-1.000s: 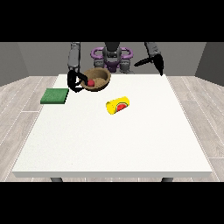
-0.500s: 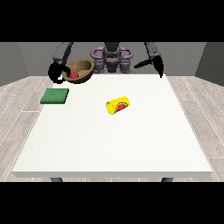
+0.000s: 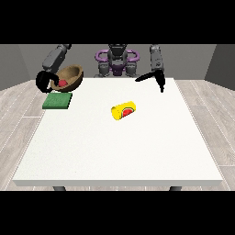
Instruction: Pick the cup and pour the ball into the bowl, then pick the bowl and place it on the pad
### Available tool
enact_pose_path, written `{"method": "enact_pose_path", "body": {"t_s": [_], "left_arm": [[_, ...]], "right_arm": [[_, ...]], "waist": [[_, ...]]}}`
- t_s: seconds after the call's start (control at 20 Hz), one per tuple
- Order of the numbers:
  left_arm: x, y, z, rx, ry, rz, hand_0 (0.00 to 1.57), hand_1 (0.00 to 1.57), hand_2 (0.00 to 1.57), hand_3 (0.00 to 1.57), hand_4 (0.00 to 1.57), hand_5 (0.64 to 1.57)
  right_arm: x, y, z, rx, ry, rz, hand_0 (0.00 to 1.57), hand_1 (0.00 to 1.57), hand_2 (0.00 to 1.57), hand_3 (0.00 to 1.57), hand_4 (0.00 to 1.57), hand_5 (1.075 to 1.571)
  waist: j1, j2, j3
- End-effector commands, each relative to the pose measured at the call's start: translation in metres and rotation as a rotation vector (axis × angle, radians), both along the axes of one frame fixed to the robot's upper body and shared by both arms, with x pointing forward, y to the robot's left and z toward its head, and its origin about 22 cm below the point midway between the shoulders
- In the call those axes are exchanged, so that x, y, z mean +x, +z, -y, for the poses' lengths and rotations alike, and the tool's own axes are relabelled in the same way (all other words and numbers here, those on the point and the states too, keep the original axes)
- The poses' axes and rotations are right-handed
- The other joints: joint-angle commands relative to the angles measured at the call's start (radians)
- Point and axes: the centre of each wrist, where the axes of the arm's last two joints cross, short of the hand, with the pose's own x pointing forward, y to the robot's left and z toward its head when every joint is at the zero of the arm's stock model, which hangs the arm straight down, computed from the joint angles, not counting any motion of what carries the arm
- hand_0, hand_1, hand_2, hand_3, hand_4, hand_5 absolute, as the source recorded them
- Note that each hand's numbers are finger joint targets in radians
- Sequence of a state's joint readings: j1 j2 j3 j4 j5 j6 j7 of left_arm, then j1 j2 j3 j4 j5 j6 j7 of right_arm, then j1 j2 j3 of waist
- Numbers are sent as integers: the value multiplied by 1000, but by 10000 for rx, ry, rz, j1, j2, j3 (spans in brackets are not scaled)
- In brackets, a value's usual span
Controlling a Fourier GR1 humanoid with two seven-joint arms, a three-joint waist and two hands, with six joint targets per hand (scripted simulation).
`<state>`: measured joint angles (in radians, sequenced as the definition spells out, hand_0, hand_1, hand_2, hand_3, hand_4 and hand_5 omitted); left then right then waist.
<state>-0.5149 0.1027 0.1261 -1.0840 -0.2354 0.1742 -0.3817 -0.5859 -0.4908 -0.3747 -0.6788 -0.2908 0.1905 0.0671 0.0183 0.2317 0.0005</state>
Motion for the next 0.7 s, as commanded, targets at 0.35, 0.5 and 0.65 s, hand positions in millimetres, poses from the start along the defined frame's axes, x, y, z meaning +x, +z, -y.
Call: {"method": "enact_pose_path", "body": {"t_s": [0.35,0.5,0.65], "left_arm": [[-8,67,41,386,-549,2438,0,0,0,0,0,1563],[-6,95,24,555,-482,2977,0,0,0,0,0,1563],[-13,111,41,447,-476,3241,0,0,0,0,0,1564]], "right_arm": [[-41,42,102,-689,-1153,2224,1571,1571,1571,351,1024,1569],[-42,42,105,-789,-1217,2443,1571,1571,1571,0,1033,1569],[-33,57,105,-991,-1374,2777,1571,1571,1571,0,1039,1569]], "waist": [[709,2244,24],[694,2834,24],[615,2919,22]]}}
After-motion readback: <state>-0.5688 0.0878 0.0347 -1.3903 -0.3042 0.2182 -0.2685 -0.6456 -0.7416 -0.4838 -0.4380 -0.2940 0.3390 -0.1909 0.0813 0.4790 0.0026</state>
